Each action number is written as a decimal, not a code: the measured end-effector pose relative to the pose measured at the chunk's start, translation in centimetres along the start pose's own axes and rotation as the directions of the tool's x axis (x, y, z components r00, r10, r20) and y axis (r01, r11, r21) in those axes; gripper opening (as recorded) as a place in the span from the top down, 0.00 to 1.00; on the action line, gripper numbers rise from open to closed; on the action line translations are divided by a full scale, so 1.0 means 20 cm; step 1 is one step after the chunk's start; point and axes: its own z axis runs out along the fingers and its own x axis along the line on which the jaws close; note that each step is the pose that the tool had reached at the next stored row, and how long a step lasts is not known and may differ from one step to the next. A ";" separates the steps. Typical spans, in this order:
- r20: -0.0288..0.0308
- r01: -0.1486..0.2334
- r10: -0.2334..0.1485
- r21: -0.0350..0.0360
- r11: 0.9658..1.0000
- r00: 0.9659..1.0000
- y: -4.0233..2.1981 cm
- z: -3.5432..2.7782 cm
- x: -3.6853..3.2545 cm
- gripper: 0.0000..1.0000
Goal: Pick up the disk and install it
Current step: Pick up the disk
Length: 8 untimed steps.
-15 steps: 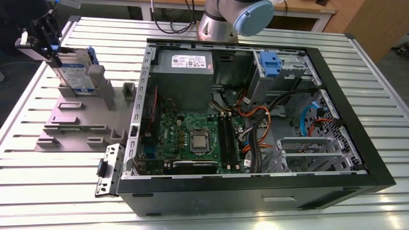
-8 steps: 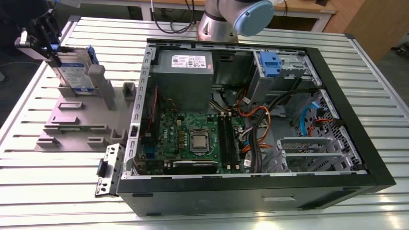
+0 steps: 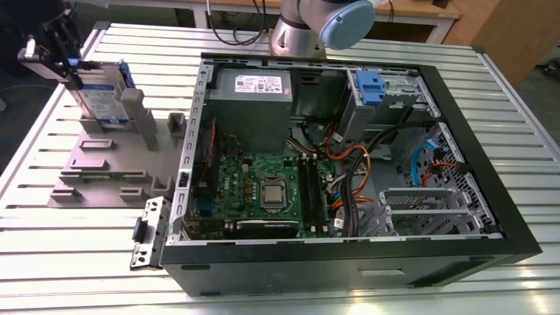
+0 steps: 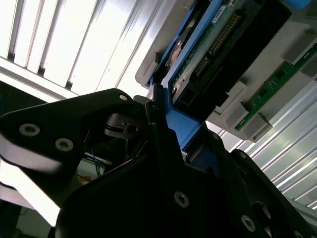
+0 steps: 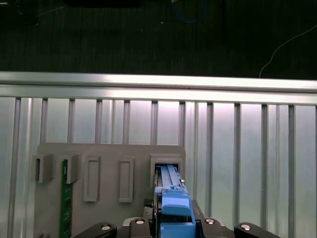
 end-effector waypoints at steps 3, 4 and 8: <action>0.000 0.000 0.000 0.000 1.000 1.000 0.000 -0.010 0.000 0.63; 0.000 0.000 0.000 0.000 1.000 1.000 0.000 -0.012 0.000 0.63; 0.000 0.000 0.000 0.000 1.000 1.000 0.001 -0.030 0.000 0.63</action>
